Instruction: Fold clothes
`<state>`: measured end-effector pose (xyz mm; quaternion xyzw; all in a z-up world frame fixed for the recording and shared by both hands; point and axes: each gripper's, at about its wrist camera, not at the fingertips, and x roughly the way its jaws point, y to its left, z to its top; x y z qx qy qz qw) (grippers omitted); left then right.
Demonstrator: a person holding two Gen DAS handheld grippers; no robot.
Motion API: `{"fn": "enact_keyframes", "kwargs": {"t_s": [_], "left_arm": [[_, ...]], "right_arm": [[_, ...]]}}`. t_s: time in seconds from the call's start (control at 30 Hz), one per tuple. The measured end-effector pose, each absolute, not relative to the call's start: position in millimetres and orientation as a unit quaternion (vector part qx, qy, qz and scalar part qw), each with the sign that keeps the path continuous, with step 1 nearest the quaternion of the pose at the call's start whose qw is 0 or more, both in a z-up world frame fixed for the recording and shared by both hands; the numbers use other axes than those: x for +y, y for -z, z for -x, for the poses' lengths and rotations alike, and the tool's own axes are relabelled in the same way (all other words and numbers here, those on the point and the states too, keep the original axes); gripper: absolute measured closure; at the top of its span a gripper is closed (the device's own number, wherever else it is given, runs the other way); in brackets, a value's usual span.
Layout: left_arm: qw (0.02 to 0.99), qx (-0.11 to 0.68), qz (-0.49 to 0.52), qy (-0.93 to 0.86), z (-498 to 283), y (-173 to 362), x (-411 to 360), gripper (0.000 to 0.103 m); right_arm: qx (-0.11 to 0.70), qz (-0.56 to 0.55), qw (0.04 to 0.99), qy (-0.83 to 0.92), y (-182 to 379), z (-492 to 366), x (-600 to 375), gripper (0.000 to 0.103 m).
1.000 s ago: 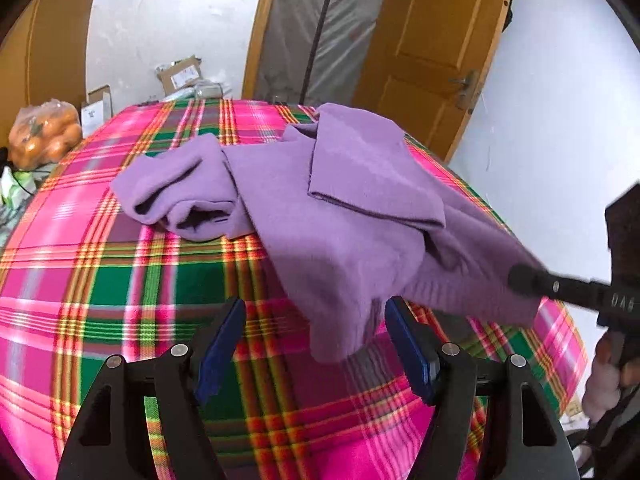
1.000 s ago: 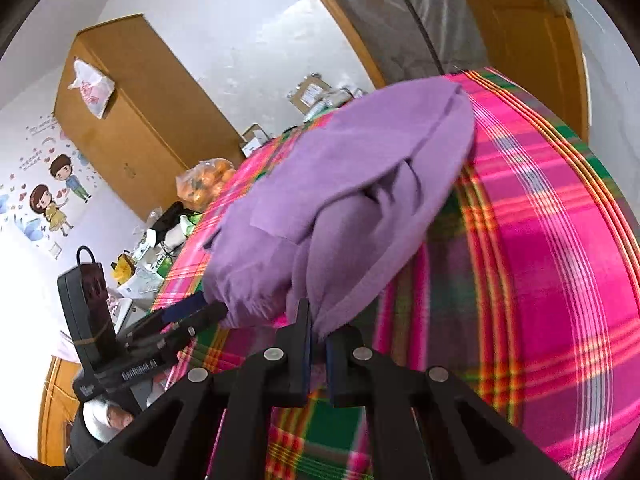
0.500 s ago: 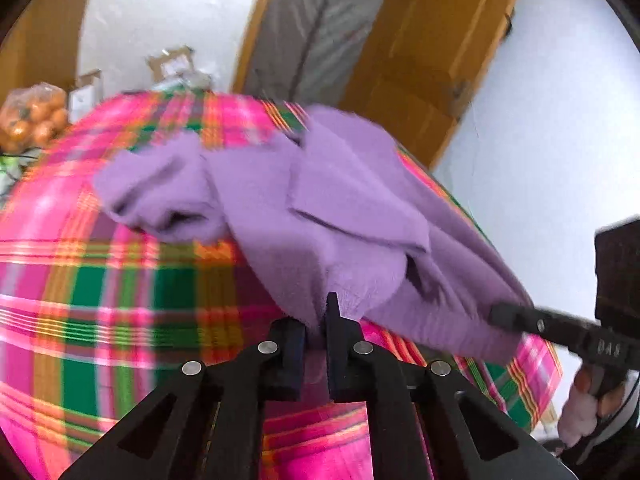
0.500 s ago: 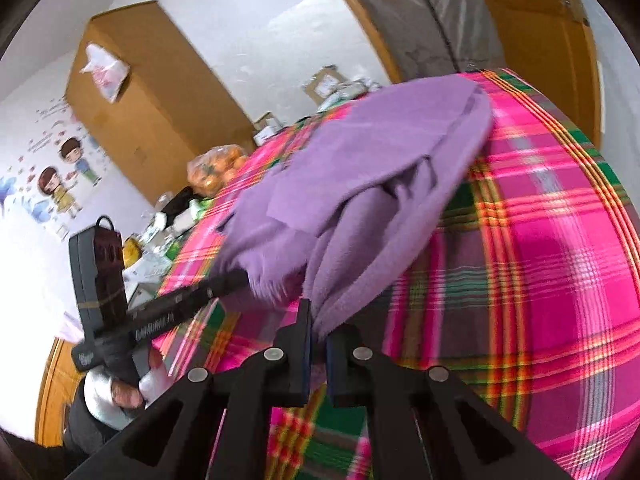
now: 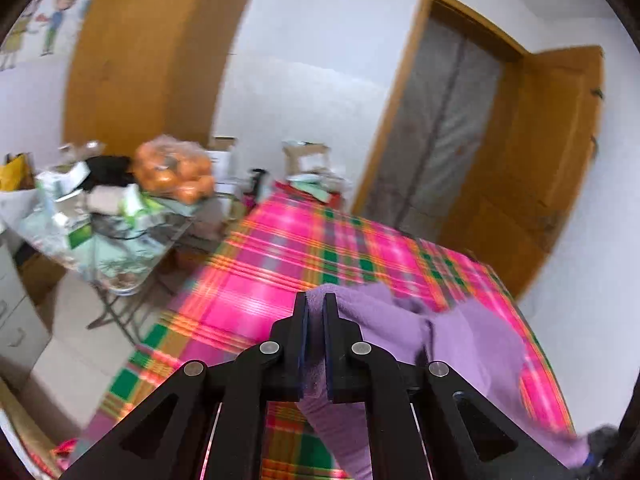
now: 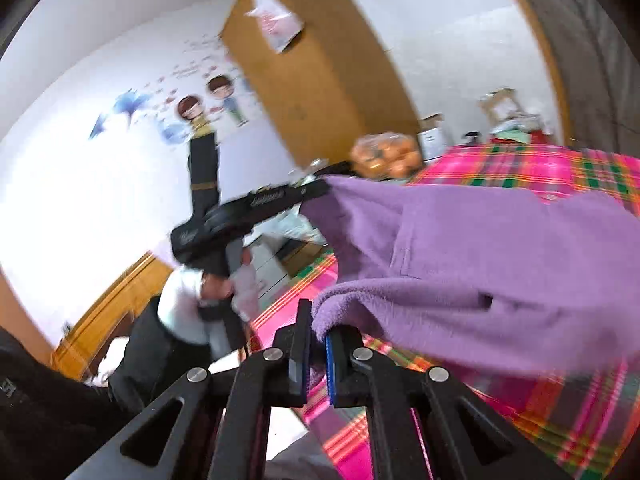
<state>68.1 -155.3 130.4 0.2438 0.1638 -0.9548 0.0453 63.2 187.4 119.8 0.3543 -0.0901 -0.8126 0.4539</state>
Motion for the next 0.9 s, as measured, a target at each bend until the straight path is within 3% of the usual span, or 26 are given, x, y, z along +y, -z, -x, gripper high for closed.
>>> {"fn": "enact_keyframes", "kwargs": {"t_s": [0.17, 0.33, 0.5, 0.67, 0.9], "left_arm": [[0.089, 0.172, -0.306, 0.932, -52.7, -88.4, -174.9, 0.096], [0.109, 0.170, -0.331, 0.922, -48.0, -60.3, -176.0, 0.094], [0.133, 0.178, -0.319, 0.921, -57.2, -59.4, -180.7, 0.086], [0.165, 0.178, -0.291, 0.925, -81.8, -68.4, -186.6, 0.085], [0.091, 0.166, -0.313, 0.931, -89.2, -55.9, -156.2, 0.083]], "right_arm": [[-0.091, -0.363, 0.441, 0.816, -109.4, -53.0, 191.3, 0.087], [-0.091, -0.371, 0.427, 0.819, -99.1, -42.7, 195.3, 0.062], [-0.040, -0.369, 0.404, 0.836, -94.1, -22.7, 178.6, 0.059], [0.015, -0.364, 0.379, 0.851, -89.4, -2.1, 160.5, 0.057], [0.139, -0.364, 0.401, 0.829, -57.7, -13.0, 99.6, 0.056]]}}
